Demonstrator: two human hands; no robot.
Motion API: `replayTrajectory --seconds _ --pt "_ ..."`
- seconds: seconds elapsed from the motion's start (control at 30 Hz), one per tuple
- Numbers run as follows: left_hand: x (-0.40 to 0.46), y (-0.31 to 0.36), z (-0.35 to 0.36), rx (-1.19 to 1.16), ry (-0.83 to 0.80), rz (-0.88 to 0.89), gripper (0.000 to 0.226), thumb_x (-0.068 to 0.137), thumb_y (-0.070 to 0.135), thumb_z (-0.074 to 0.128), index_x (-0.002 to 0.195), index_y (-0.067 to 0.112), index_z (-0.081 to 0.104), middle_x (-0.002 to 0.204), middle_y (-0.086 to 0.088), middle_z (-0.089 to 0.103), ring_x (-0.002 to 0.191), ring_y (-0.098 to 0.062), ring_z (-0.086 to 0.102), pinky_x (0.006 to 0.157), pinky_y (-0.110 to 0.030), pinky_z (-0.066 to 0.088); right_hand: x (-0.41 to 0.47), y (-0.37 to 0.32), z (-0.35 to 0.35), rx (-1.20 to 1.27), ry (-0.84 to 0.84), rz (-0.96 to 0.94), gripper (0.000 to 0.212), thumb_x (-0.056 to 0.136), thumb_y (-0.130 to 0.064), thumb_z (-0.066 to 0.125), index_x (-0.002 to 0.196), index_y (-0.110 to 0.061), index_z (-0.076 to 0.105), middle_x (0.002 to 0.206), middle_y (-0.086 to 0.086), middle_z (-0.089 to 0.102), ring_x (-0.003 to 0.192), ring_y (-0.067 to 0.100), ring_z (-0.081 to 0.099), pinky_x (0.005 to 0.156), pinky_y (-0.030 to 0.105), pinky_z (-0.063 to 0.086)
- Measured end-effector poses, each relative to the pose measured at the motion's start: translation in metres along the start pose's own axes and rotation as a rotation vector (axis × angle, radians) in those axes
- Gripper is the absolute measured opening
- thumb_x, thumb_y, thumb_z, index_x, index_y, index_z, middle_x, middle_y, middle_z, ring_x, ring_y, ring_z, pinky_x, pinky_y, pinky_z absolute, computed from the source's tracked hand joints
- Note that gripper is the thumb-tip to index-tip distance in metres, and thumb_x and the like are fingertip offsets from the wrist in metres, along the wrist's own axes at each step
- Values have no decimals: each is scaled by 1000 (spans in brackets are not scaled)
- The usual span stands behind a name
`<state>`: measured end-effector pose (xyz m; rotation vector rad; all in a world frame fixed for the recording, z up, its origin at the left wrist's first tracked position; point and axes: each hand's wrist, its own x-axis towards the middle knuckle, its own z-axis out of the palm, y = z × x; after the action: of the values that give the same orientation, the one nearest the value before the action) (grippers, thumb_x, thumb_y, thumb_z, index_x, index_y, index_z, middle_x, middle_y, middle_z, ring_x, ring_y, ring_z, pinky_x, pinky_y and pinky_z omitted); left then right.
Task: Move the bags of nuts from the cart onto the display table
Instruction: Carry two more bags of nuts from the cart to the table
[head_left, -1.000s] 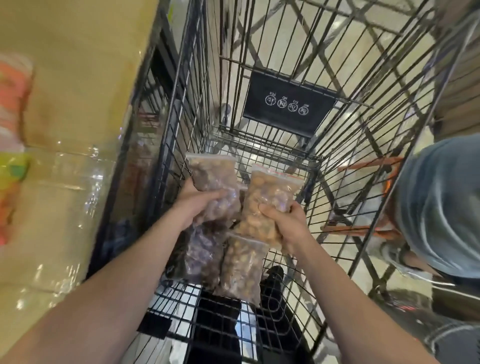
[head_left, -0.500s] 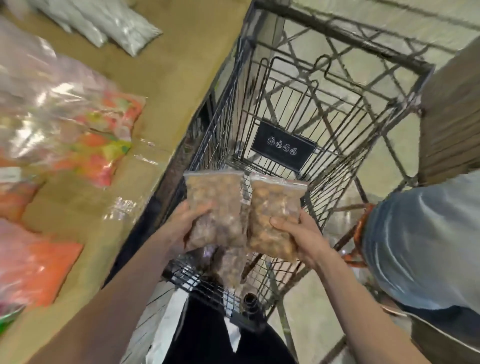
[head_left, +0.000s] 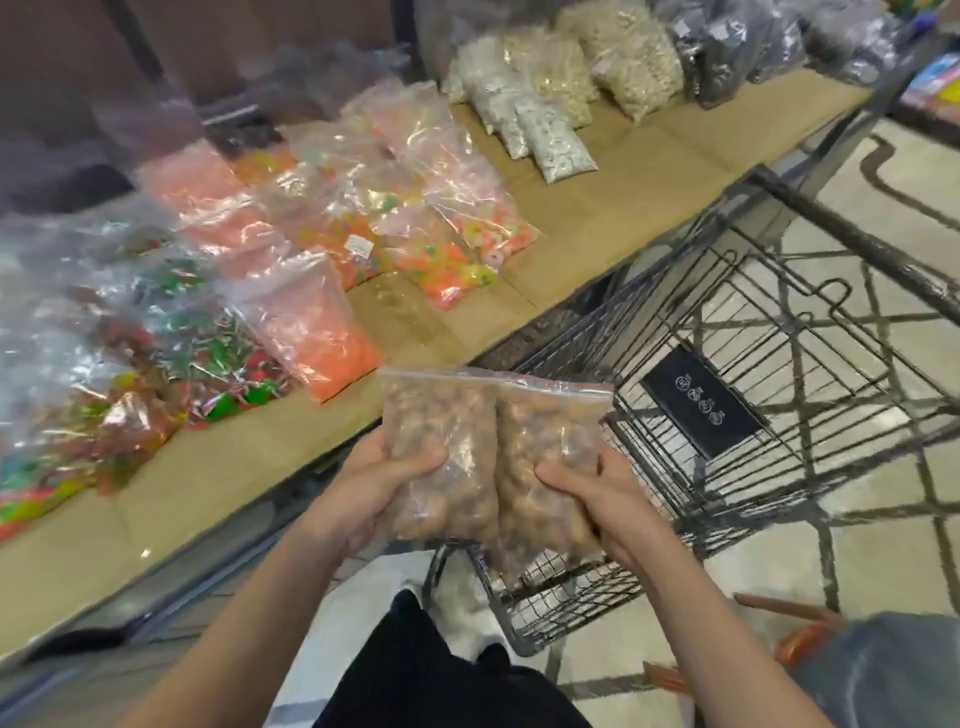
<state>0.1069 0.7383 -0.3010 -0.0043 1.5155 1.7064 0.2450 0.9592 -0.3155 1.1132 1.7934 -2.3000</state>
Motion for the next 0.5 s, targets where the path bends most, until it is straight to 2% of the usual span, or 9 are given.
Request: replayTrajectory --seconds 0.1,0.2,0.3,0.37,0.43,0.5 --pt "-40 -3 -33 -61 130 62 44 71 14 77 113 8 69 101 -13 78 86 -25 76 66 -33 60 -1 -4 42 -82 -112 -8 63 60 -20 92 115 -8 67 103 10 80 96 27 77 88 45 61" --pt "-79 -9 -71 -141 247 103 50 70 11 79 118 5 67 101 -15 78 85 -26 76 64 -32 59 -4 -6 91 -169 -199 -29 43 71 -7 89 109 -12 69 94 2 82 87 17 78 75 32 62" --pt "-122 -19 -117 -224 333 157 52 74 8 84 122 5 66 111 -21 74 96 -33 74 72 -38 60 -12 -3 144 -233 -302 -13 49 68 -12 91 111 -17 69 96 0 82 90 18 78 80 37 62" --pt "-154 -27 -149 -276 388 197 51 73 13 80 122 6 66 114 -22 73 99 -36 73 79 -42 60 -21 1 183 -269 -368 -6 46 70 -10 90 110 -16 68 90 -5 82 82 12 78 69 29 60" --pt "-186 -36 -183 -323 454 221 53 72 13 80 123 3 65 112 -23 73 96 -35 74 76 -40 60 -33 8 226 -290 -436 9 40 75 -4 86 108 -15 68 87 -6 81 78 11 78 61 23 58" --pt "-220 -45 -218 -369 510 238 59 70 14 82 124 1 63 111 -24 74 93 -35 74 71 -39 61 -44 18 271 -324 -500 22 42 75 -3 86 112 -13 68 93 -1 82 84 15 79 65 27 60"
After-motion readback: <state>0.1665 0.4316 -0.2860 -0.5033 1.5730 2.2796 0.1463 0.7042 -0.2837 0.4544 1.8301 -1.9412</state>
